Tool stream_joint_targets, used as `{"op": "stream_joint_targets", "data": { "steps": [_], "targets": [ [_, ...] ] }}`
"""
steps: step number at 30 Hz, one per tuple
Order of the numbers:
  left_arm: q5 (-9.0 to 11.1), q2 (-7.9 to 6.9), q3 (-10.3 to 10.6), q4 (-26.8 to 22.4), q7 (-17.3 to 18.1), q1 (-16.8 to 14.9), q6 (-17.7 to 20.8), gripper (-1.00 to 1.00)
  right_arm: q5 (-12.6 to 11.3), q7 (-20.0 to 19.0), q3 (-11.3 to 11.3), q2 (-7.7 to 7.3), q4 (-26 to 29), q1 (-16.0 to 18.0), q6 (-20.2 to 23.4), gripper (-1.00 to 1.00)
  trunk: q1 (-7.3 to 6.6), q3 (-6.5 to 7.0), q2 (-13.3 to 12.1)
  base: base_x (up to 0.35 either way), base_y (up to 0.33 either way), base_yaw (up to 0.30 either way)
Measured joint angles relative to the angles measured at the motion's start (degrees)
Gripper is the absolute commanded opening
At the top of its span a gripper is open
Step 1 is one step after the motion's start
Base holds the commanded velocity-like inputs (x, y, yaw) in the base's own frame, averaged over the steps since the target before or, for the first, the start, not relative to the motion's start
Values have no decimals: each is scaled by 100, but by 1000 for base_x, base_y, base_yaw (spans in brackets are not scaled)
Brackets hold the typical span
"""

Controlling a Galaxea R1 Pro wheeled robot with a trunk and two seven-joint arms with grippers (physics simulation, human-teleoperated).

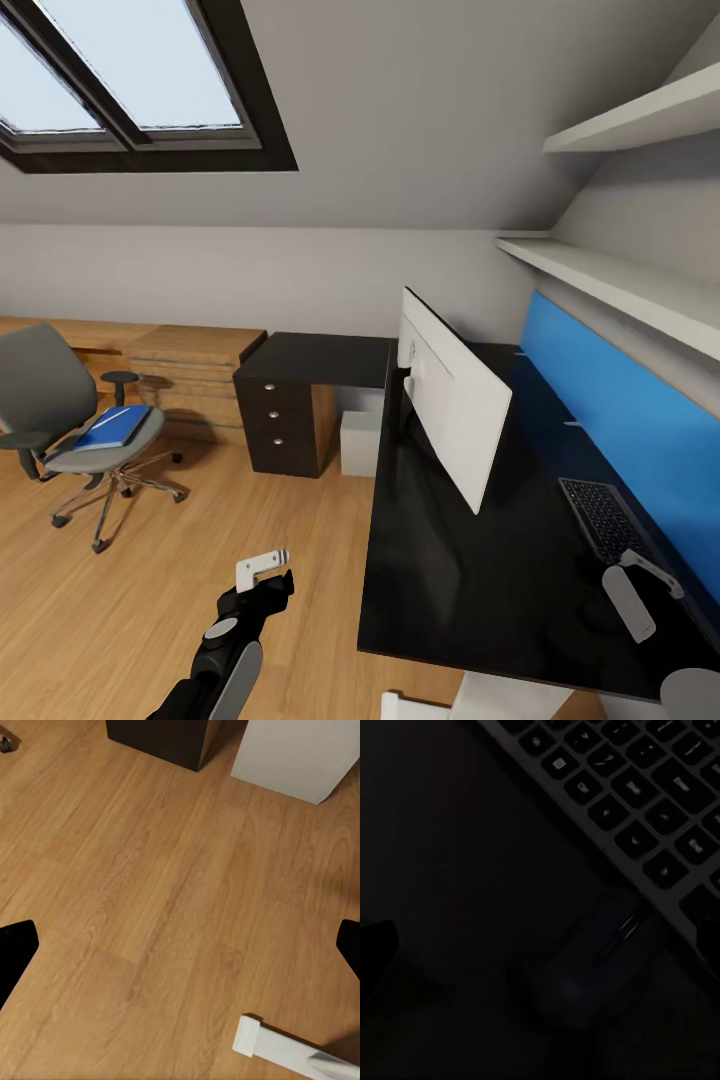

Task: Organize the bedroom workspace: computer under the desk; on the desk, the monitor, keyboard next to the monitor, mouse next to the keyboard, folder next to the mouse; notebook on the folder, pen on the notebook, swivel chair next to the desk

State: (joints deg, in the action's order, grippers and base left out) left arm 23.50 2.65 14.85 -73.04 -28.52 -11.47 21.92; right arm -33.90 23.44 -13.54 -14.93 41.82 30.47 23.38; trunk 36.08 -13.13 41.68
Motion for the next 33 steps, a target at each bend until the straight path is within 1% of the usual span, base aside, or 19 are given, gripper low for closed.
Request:
{"op": "stream_joint_targets", "data": {
  "steps": [4,8,12,13,15,33],
  "targets": [
    [0,0,0,0,0,0,0,100,-4,0,-17,-6,-6,0,12,100,88,-72,161,0,0,0],
    [0,0,0,0,0,0,0,100,-4,0,-180,-9,-8,0,16,100,89,-73,163,0,0,0],
    [0,0,0,0,0,0,0,100,-5,0,-270,-9,-9,0,17,100,89,-73,163,0,0,0],
    [0,0,1,0,0,0,0,100,-5,0,-280,-9,-9,0,17,100,110,-90,201,0,0,0],
    [0,0,1,0,0,0,0,100,-4,0,-289,-9,-9,0,17,100,154,-126,281,0,0,0],
    [13,0,1,16,9,0,0,100,-15,0,-307,16,-4,0,17,100,155,-127,283,0,0,0]
  ]
}}
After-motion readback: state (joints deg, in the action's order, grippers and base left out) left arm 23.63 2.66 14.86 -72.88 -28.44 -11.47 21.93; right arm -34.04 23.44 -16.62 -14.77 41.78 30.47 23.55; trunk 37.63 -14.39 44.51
